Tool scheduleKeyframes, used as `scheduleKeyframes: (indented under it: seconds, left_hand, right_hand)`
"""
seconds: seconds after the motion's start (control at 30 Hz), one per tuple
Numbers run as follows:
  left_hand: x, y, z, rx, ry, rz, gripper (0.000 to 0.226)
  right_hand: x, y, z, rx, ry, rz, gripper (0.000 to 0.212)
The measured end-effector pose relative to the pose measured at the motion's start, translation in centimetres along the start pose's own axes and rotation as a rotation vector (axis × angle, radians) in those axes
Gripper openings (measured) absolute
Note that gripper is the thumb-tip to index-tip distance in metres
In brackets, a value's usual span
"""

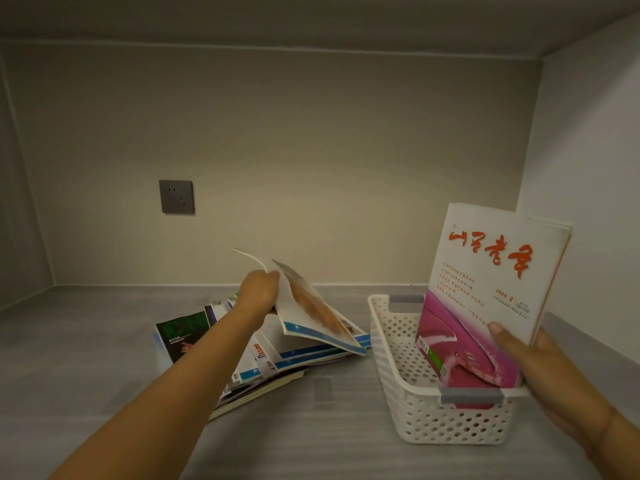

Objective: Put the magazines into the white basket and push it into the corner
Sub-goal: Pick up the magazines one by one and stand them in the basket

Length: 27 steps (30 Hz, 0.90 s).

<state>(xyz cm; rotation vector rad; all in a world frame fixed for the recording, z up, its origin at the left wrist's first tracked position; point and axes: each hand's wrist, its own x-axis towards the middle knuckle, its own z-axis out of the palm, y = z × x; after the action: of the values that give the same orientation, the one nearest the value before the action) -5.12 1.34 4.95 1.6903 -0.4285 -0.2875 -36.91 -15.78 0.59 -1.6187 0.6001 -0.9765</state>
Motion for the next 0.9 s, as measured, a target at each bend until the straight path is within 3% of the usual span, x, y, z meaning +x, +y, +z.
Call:
scheduleKeyframes:
  seconds: [0.13, 0.27, 0.53, 0.63, 0.77, 0.9]
  left_hand:
    - [-2.7, 2.6, 1.8, 0.104, 0.122, 0.381, 0.028]
    - [-5.0, 4.8, 4.3, 0.021, 0.122, 0.585, 0.021]
    - [-8.6, 4.7, 10.3, -0.127, -0.004, 0.781, 0.025]
    - [-10.0, 3.0, 12.3, -0.039, -0.077, 0.822, 0.037]
    - [-11.5, -0.4, 13.7, 0.217, -0.058, 0.835, 0.047]
    - [-11.9, -1.3, 13.7, 0.266, -0.042, 0.778, 0.047]
  right_hand:
    - [-0.1, 0.0, 0.0, -0.005, -0.009, -0.003, 0.061]
    - [-0.1, 0.1, -0.1, -0.010, -0.024, -0.004, 0.063]
    - [0.0, 0.2, -0.2, 0.008, -0.024, -0.018, 0.050]
    - [0.0, 0.2, -0.1, 0.005, -0.027, -0.019, 0.048]
    - [0.1, 0.2, -0.2, 0.005, -0.036, -0.031, 0.052]
    - [0.1, 0.4, -0.1, 0.001, -0.044, -0.047, 0.055]
